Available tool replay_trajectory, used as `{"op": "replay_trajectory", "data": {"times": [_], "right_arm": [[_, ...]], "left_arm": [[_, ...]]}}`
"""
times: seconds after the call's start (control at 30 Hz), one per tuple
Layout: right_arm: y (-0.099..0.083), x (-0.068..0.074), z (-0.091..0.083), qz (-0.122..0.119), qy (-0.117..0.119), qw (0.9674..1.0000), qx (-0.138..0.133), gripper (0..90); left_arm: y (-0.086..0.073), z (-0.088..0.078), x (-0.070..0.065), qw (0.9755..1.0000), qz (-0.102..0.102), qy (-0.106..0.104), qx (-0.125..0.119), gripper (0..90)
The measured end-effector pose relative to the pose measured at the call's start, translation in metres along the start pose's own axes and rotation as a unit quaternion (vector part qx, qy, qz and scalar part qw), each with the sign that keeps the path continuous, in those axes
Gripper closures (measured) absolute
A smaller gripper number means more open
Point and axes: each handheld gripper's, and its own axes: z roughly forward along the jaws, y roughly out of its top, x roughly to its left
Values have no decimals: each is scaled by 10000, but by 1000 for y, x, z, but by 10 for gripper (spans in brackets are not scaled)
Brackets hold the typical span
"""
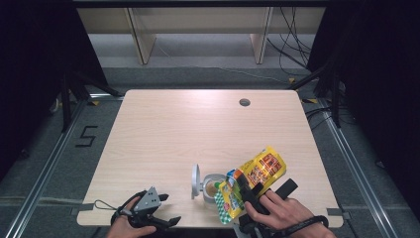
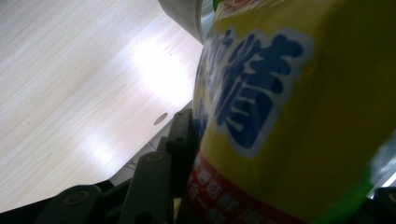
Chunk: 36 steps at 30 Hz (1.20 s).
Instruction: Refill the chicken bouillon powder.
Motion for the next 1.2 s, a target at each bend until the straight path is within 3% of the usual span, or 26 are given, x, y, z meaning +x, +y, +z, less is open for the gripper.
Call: {"op": "replay_trajectory", "data": {"times": [0.13, 0.2, 0.23, 0.27, 0.37, 0.43, 0.47, 0.53, 0.6, 0.67, 0.87, 0.9, 0.93, 0.97, 1.07, 1.13, 1.17, 1.2], "right_arm": [[0, 2, -2, 61, 25, 10000, 20, 666], [0, 2, -2, 57, 15, 10000, 17, 672], [0, 2, -2, 20, 17, 10000, 8, 673], [0, 2, -2, 22, 12, 10000, 2, 673], [0, 2, -1, 11, 23, 10000, 3, 674], [-1, 2, -1, 4, 32, 10000, 7, 674], [-1, 2, -1, -17, 45, 10000, 6, 674], [-1, 2, -1, -22, 42, 10000, 8, 674], [-1, -2, -1, -187, -94, 9998, 34, 674], [-1, -1, -1, -115, -64, 9999, 34, 675], [-1, -1, -2, -181, -129, 9997, -25, 675], [-2, -1, -3, -174, -95, 9998, 19, 675], [-2, -1, -2, -179, -129, 9998, 1, 675], [-2, 0, -3, -175, -153, 9997, 14, 675], [-3, -1, -3, -203, -138, 9997, 10, 675], [-3, -1, -4, -214, -145, 9997, -3, 675], [-3, 0, -4, -211, -155, 9997, -8, 675], [-3, 1, -5, -190, -161, 9997, 12, 675]], "left_arm": [[0, 1, -2, 9999, -82, 2, -107, 157], [-1, 2, -2, 9999, -37, 101, -113, 157], [-1, 2, -3, 9998, -101, 9, -191, 157], [0, 2, -1, 9998, 11, -18, -220, 157], [0, 1, -1, 9998, 10, -31, -179, 157], [0, 1, -2, 9998, -112, -13, -141, 156], [0, 0, -1, 10000, -9, 26, -52, 157], [0, 1, -1, 10000, -31, 22, -69, 157], [0, 1, -2, 9998, -140, -73, -122, 157], [0, 0, 0, 10000, 41, -15, 3, 157], [-1, 1, -1, 9999, -112, -4, -121, 157], [0, 0, 0, 9999, 23, 13, -101, 157], [0, 0, 0, 10000, 11, -37, -71, 157], [-1, 1, -1, 9999, -91, -14, -93, 157], [-1, 1, -2, 9998, -137, -20, -135, 157], [-1, 1, -1, 9999, -68, 9, -110, 157], [0, 0, 2, 9999, 110, 23, -64, 157], [0, 0, 2, 9999, 135, 15, -37, 157]]}}
